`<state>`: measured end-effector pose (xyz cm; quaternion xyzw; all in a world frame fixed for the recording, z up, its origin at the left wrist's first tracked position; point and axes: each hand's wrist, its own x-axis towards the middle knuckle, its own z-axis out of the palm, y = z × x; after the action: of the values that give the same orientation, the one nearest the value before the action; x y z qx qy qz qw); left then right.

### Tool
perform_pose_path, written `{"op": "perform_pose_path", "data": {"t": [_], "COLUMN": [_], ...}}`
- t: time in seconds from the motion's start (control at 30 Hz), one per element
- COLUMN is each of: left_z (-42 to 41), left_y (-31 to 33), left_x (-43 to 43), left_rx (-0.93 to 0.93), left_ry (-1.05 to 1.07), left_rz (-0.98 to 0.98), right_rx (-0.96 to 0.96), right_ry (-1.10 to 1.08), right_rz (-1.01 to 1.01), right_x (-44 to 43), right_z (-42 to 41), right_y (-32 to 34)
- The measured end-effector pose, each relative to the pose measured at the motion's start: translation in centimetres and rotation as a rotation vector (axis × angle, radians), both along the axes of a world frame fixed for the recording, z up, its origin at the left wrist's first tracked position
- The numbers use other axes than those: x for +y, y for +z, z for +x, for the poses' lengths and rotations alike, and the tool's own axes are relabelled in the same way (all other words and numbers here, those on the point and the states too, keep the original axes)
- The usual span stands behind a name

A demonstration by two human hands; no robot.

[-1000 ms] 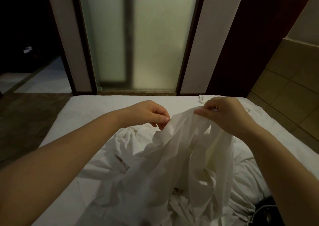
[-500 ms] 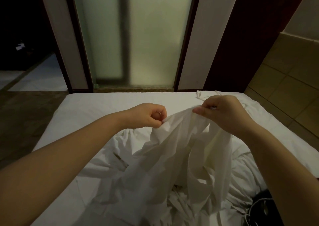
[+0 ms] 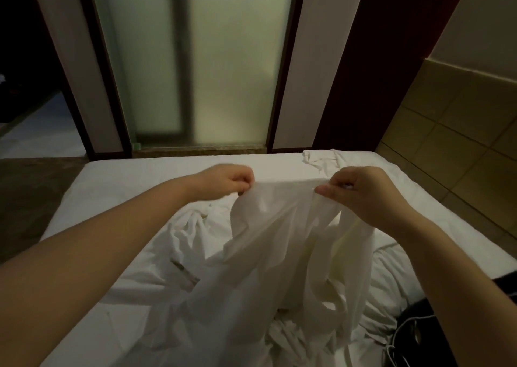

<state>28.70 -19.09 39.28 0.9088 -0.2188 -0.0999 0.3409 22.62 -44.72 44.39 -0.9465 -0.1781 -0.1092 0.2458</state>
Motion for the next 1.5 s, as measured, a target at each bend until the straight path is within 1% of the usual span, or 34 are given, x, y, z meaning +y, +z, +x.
{"op": "perform_pose_path", "data": {"t": [0.07,0.1,0.2,0.23,0.27,0.3,0.33,0.37,0.43,0.47,0.53,0.57,0.6,0.67,0.77,0.83,0.9,0.97,1.0,1.1,1.2,1.27,1.33,1.4,1.43,1.5], "left_z": [0.8,1.0,0.7,-0.1,-0.7,-1.2,-1.6,-1.9,-2.4,-2.8,-3.9,-4.5,-5.1,-6.6,-8.5,-9.1,-9.7,-9.7,-9.8,-9.1,-8.2,-8.5,-8.7,-9.1,-9.5,-10.1], "left_y": [2.5,4.2,10.4,12.7,14.5,15.8,16.5,16.6,15.2,14.0,11.5,10.3,9.0,5.7,0.4,-2.3,-3.2,-3.2,-3.0,-2.6,-2.5,-2.0,-2.0,-2.2,-2.4,-3.0], "left_x": [0.8,1.1,1.6,1.6,1.6,1.9,2.2,2.7,3.8,4.1,4.3,4.1,3.6,2.0,-1.6,-3.4,-4.4,-5.2,-5.6,-6.5,-7.8,-8.2,-8.0,-7.9,-8.0,-8.6], "left_rx": [-0.139,-0.227,-0.573,-0.660,-0.717,-0.729,-0.704,-0.642,-0.469,-0.365,-0.191,-0.170,-0.194,-0.311,-0.450,-0.458,-0.431,-0.461,-0.490,-0.350,-0.392,-0.402,-0.396,-0.331,-0.284,-0.227], "left_ry": [0.097,0.115,0.079,0.067,0.045,0.036,0.025,0.026,0.029,0.031,0.026,0.012,0.005,0.036,0.107,0.193,0.265,0.242,0.230,0.407,0.484,0.479,0.433,0.378,0.383,0.425], "left_rz": [-0.149,-0.165,-0.079,-0.061,-0.054,-0.036,-0.003,0.034,0.103,0.113,0.068,0.058,0.070,0.089,0.106,0.084,0.011,-0.050,-0.032,0.033,0.053,0.054,0.097,0.168,0.178,0.117], "right_rx": [-0.001,-0.015,-0.115,-0.154,-0.194,-0.233,-0.264,-0.280,-0.259,-0.237,-0.198,-0.183,-0.168,-0.125,-0.073,-0.039,-0.029,-0.052,-0.061,-0.047,-0.025,-0.022,-0.013,0.000,0.006,0.011], "right_ry": [-0.013,-0.016,-0.019,-0.019,-0.021,-0.023,-0.030,-0.040,-0.044,-0.038,-0.029,-0.028,-0.029,-0.027,0.017,0.034,0.030,0.018,0.018,0.051,0.088,0.093,0.091,0.092,0.093,0.093], "right_rz": [-0.006,-0.005,0.050,0.068,0.079,0.086,0.095,0.107,0.116,0.098,0.052,0.043,0.041,0.042,-0.034,-0.077,-0.092,-0.079,-0.069,-0.087,-0.115,-0.126,-0.110,-0.081,-0.075,-0.078], "right_x": [0.0,0.2,1.1,1.4,1.7,1.8,1.8,1.8,1.7,1.8,2.1,2.3,2.5,2.8,3.6,3.9,3.8,3.2,2.8,2.3,1.7,1.1,0.5,-0.2,-0.3,-0.5], "right_z": [0.2,0.4,1.3,1.5,1.7,1.9,2.0,2.1,2.4,2.6,2.9,3.0,3.0,2.9,2.4,2.1,2.0,1.9,1.8,1.6,1.1,1.0,0.9,0.8,0.7,0.5], "right_y": [0.2,0.4,1.9,2.7,3.6,4.4,5.2,5.7,6.0,5.8,4.9,4.4,3.9,3.2,2.5,2.1,1.9,1.9,2.0,1.7,1.2,1.0,0.9,0.8,0.7,0.4]}}
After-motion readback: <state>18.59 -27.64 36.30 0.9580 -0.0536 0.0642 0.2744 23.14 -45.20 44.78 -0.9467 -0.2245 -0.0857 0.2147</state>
